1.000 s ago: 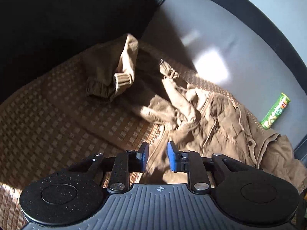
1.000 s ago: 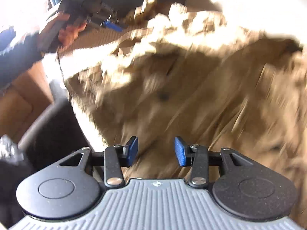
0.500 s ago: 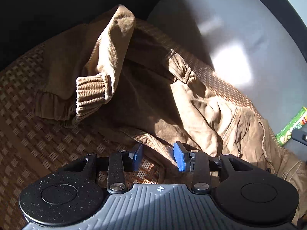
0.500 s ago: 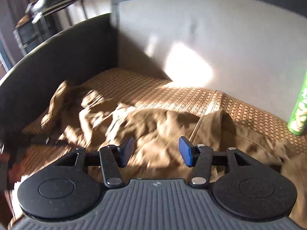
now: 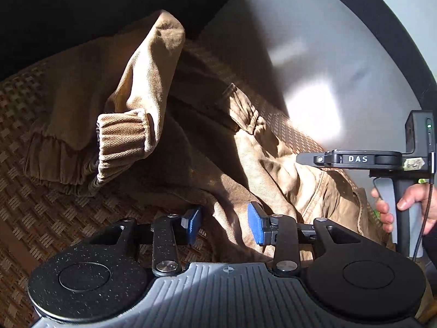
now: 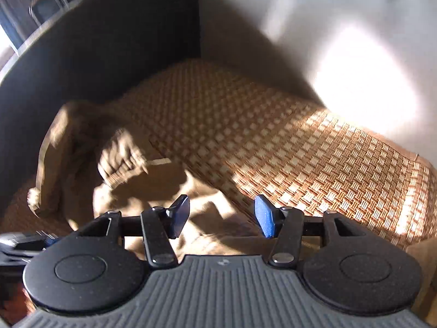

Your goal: Fold clothes

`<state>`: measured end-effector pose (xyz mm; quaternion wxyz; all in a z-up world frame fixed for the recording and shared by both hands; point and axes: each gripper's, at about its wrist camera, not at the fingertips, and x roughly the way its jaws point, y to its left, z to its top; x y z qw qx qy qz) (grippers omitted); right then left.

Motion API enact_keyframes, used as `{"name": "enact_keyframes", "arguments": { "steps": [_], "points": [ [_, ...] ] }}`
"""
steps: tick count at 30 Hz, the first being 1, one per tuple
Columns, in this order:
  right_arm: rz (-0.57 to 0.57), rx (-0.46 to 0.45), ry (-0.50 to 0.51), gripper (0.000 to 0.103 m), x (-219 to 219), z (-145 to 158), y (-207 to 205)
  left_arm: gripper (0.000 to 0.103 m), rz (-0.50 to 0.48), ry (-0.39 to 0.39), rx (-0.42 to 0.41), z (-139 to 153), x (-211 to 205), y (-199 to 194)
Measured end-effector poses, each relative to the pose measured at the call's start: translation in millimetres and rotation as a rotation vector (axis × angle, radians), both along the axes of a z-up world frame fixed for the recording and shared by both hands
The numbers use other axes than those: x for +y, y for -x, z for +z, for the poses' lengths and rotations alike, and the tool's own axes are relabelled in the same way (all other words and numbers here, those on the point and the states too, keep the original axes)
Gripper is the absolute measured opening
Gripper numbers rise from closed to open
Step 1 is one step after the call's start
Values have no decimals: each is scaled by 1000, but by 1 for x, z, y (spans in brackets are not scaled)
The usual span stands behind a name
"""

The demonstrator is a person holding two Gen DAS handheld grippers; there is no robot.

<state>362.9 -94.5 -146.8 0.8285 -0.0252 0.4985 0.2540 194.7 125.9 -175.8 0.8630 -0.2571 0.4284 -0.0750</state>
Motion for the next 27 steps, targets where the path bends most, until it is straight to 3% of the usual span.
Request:
{"name": "enact_keyframes", "arguments": {
  "steps": [2, 4, 6, 7, 9, 11, 14, 16, 21, 24, 25, 27],
  "points": [
    [12, 12, 29, 58, 3, -7, -4, 50, 8, 9, -5, -2, 1, -1],
    [29, 52, 49, 56, 8, -15, -6, 12, 34, 16, -9, -3, 2, 0],
    [56, 55, 84, 26, 17, -15, -1, 7, 68, 28, -14, -2, 5, 3],
    [57, 57, 91, 17, 19, -11, 0, 6, 85, 35, -17, -2, 6, 5],
    [39, 0, 70, 14, 18, 9, 4, 5, 119, 28, -71, 6, 9, 14],
    [-1, -79, -13, 12, 9, 33, 4, 5, 143, 19, -110, 11, 11, 18],
    [-54, -164, -74, 10, 8, 46, -1, 4, 173, 9, -102, 8, 16, 6],
    [-73, -210, -41, 10, 22, 39, -7, 5, 193, 10, -97, 5, 22, -3],
    [-109, -213, 82, 11, 58, -13, -35, 6, 171, -12, -70, -12, 32, -28],
    [-130, -249, 155, 19, 70, -35, -43, 14, 124, 0, -55, -12, 36, -33],
    [-133, -262, 171, 28, 72, -34, -43, 33, 106, 7, -45, -9, 38, -33],
    [-157, -264, 166, 34, 62, -14, -39, 42, 78, 0, -29, 1, 40, -27]
  ]
}}
